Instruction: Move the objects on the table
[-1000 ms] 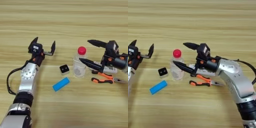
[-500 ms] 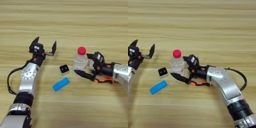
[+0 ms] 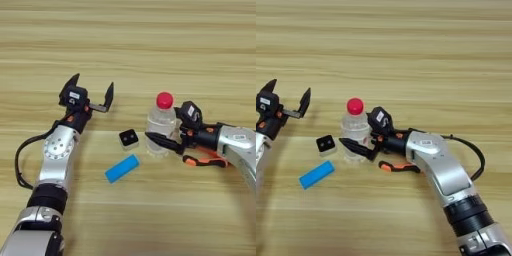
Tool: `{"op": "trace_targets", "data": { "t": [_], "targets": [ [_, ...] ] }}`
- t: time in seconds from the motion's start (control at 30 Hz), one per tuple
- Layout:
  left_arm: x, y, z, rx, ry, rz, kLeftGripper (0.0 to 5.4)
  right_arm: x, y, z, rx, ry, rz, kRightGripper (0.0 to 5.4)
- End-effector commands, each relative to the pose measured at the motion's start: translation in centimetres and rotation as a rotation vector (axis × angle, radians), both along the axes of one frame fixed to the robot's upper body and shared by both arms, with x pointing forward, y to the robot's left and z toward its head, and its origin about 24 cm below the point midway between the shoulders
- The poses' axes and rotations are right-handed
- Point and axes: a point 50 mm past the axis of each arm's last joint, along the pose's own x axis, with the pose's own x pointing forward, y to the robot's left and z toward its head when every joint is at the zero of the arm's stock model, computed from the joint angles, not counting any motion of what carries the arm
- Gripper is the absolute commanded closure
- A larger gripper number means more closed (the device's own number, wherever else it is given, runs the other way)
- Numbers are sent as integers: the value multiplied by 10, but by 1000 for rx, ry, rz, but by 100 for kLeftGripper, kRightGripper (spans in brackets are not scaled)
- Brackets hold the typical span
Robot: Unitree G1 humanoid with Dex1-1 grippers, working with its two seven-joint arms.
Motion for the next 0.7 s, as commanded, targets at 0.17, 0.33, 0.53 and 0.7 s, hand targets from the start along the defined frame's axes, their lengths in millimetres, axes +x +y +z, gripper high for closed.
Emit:
{"op": "trace_targets", "data": {
  "t": [0.17, 0.33, 0.53, 0.7],
  "targets": [
    [-1, -2, 0, 17, -7, -12, 0, 4, -2, 9, 5, -34, -3, 200],
    [-1, -3, 0, 17, -10, -15, 0, 5, -4, 12, 11, -38, -8, 217],
    [-4, -6, 4, 4, -26, -59, 0, 8, -9, 26, 37, -53, -7, 222],
    [-19, -13, 17, -34, -27, -319, 0, 16, -21, 50, 48, -95, -15, 222]
  ]
}}
